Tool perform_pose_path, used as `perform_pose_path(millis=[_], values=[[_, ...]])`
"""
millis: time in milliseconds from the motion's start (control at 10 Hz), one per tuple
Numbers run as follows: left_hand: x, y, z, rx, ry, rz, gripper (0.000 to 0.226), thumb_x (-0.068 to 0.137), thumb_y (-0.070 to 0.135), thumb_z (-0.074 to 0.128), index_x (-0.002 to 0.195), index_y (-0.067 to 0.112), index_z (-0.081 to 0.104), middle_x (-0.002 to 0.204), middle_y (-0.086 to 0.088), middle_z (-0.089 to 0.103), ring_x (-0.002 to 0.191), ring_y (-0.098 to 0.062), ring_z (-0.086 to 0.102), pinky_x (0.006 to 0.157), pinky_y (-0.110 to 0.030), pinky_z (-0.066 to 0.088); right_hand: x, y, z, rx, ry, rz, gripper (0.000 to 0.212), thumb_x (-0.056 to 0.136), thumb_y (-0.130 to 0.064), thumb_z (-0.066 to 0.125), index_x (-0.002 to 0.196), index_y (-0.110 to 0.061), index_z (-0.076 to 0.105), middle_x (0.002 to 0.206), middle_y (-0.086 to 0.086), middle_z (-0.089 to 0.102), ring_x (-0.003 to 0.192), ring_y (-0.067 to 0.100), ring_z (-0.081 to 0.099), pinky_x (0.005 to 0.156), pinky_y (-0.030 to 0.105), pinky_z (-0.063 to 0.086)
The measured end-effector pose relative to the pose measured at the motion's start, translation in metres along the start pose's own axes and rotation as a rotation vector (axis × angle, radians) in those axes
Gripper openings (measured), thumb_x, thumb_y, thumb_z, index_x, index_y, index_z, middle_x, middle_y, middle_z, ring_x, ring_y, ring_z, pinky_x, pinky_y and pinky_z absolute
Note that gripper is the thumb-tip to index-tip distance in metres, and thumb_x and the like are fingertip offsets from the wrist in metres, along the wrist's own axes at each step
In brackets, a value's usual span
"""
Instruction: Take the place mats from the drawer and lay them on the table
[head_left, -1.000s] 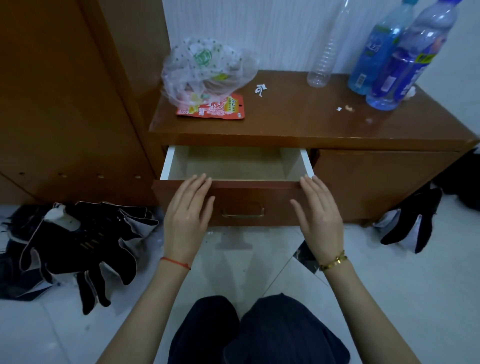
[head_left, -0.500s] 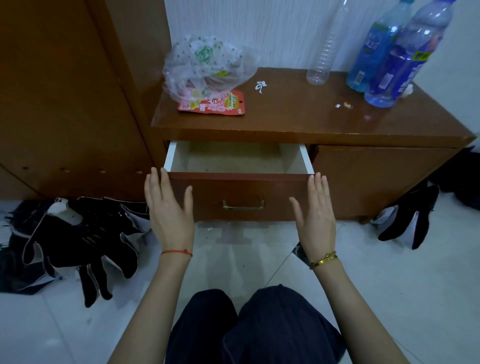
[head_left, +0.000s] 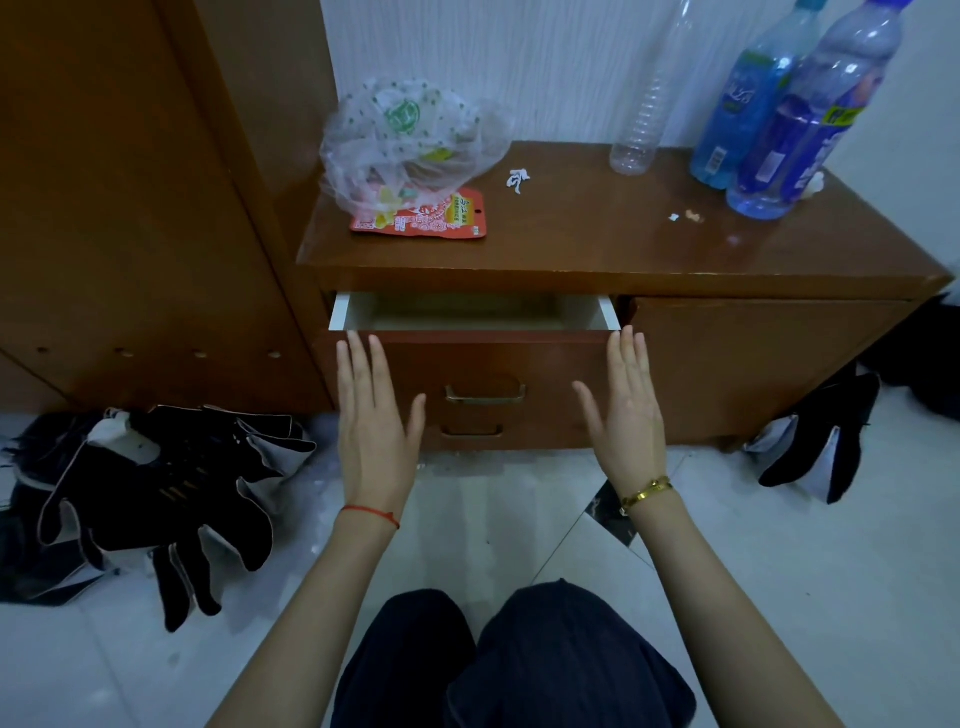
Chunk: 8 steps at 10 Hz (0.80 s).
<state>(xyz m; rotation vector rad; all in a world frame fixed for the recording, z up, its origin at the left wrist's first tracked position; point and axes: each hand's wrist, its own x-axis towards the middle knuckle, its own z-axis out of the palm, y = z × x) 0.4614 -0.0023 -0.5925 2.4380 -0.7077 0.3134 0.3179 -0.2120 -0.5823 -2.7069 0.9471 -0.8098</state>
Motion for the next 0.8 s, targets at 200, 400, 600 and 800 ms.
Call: perform_pose_path(millis=[200, 400, 600, 800], values=[[0.017, 0.003, 0.012, 0.013, -0.044, -0.026, 0.083, 0.095, 0.036, 0.052, 0.152, 0.005, 0.000, 0.161, -0.014, -0.007, 0.149, -0.025, -0.009, 0.114, -0.044, 0.033, 0.016, 0.005, 0.011, 0.018, -0.011, -0.028, 0.070, 0.097, -0.036, 0.048, 0.151, -0.006, 0.015, 0.159, 0.009, 0.012, 0.148, 0.019, 0.003, 0.116, 0.033, 0.023], [0.044, -0.007, 0.016, 0.019, -0.059, 0.038, 0.080, 0.096, 0.032, 0.051, 0.153, 0.008, 0.000, 0.161, -0.012, -0.008, 0.149, -0.023, -0.009, 0.121, -0.040, 0.017, 0.040, 0.010, 0.020, 0.019, -0.044, -0.065, 0.070, 0.098, -0.037, 0.044, 0.151, -0.007, 0.011, 0.160, 0.007, 0.008, 0.148, 0.019, 0.001, 0.117, 0.031, 0.018], [0.063, -0.010, 0.022, 0.025, -0.105, 0.052, 0.077, 0.097, 0.027, 0.051, 0.153, 0.009, 0.001, 0.161, -0.011, -0.014, 0.149, -0.025, 0.000, 0.120, -0.039, 0.020, 0.046, 0.015, 0.031, 0.039, -0.077, -0.061, 0.067, 0.099, -0.029, 0.044, 0.152, -0.010, 0.008, 0.161, 0.006, 0.001, 0.148, 0.018, 0.002, 0.114, 0.037, 0.031], [0.061, -0.017, 0.023, 0.042, -0.040, 0.078, 0.070, 0.097, 0.022, 0.049, 0.153, 0.010, 0.009, 0.162, -0.008, -0.003, 0.150, -0.021, -0.002, 0.119, -0.038, 0.025, 0.035, 0.025, 0.038, 0.077, -0.069, -0.065, 0.062, 0.099, -0.029, 0.046, 0.151, -0.009, 0.018, 0.159, 0.006, 0.014, 0.147, 0.018, 0.009, 0.114, 0.040, 0.030]])
